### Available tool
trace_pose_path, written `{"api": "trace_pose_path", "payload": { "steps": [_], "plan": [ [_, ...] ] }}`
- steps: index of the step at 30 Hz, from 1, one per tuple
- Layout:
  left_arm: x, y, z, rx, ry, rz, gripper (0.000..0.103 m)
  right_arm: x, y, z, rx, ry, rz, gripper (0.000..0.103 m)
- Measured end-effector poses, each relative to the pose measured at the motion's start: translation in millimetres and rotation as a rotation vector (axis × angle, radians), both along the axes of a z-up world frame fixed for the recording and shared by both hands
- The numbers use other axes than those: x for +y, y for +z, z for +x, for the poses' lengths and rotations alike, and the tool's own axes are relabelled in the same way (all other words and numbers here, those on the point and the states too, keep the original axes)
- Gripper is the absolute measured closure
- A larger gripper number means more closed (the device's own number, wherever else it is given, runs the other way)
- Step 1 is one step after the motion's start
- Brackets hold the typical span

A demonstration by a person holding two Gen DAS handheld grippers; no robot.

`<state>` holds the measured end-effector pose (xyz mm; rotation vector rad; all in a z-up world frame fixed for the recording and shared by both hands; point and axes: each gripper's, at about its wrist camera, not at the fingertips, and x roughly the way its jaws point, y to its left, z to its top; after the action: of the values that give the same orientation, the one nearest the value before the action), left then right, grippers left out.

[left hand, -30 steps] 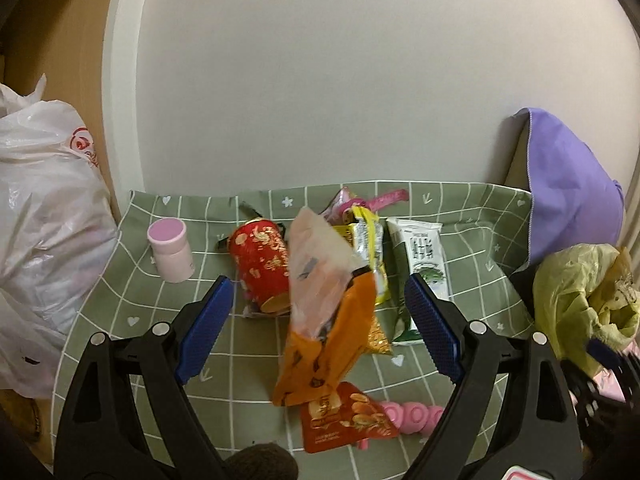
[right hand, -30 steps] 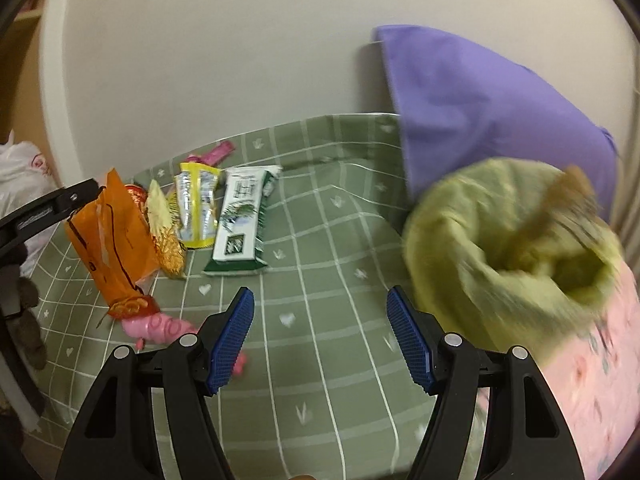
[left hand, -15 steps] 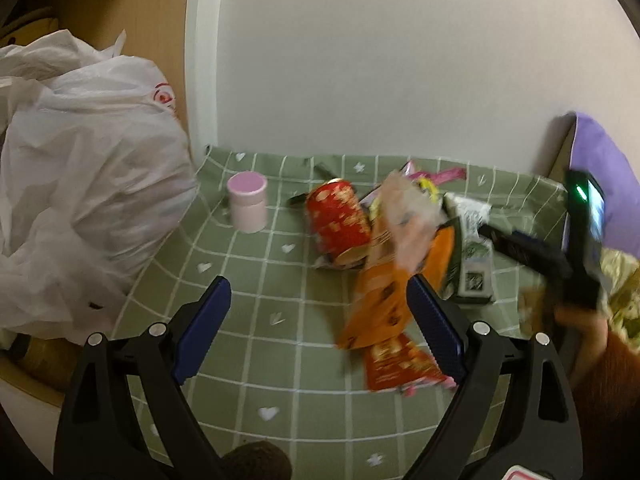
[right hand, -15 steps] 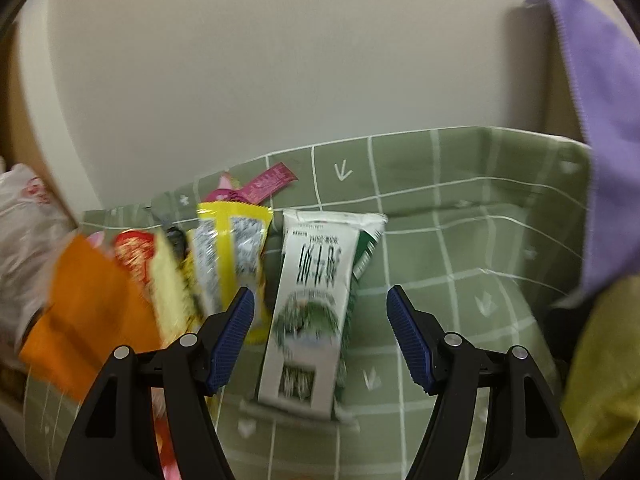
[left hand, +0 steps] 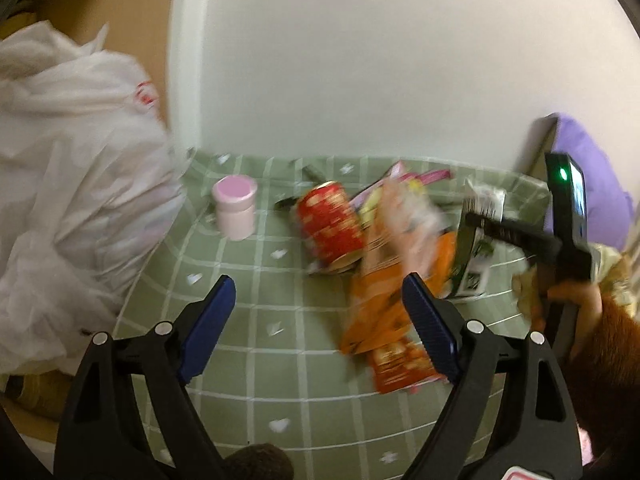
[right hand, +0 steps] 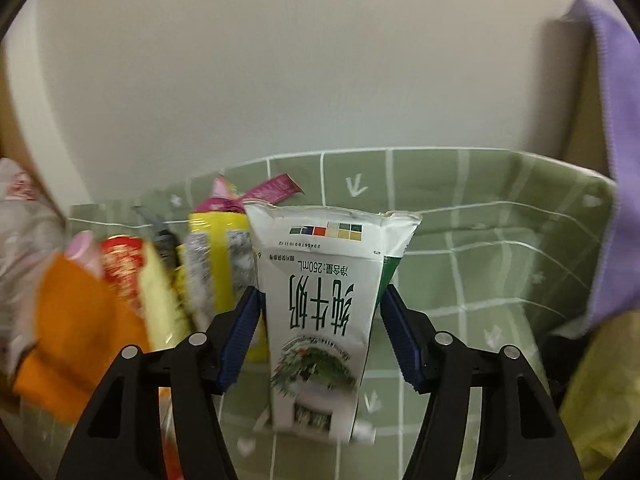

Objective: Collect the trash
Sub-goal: 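Grasp the orange snack bag with the left tool while right holds carton, then carry the orange bag and milk carton over the yellow trash bag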

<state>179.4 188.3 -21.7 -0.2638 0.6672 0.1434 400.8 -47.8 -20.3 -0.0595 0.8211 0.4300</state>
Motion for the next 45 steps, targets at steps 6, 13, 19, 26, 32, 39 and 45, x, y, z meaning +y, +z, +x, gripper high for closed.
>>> {"api": "trace_pose_path", "payload": {
  "steps": [6, 13, 19, 26, 32, 39, 45],
  "plan": [
    [-31, 13, 23, -0.028, -0.094, 0.013, 0.029, -37, 18, -59, -0.059, 0.008, 0.013, 0.048],
    [-36, 2, 60, 0.051, -0.122, -0.049, 0.04, -67, 24, -86, -0.07, -0.014, 0.035, 0.048],
    [-31, 0, 72, 0.117, -0.128, -0.062, 0.064, -86, 34, -103, -0.099, -0.052, 0.059, 0.048],
    [-23, 30, 55, 0.02, -0.12, -0.03, 0.074, -96, 51, -111, -0.154, -0.07, 0.081, 0.048],
    [-29, 67, 48, -0.07, -0.152, -0.005, 0.074, -101, 65, -111, -0.179, -0.064, 0.092, 0.048],
    [-61, 113, 60, -0.184, -0.286, -0.056, 0.074, -132, 107, -122, -0.278, -0.101, 0.089, 0.048],
    [-141, 147, 89, -0.236, -0.547, -0.158, 0.074, -206, 153, -141, -0.379, -0.225, 0.055, 0.048]
  ]
}}
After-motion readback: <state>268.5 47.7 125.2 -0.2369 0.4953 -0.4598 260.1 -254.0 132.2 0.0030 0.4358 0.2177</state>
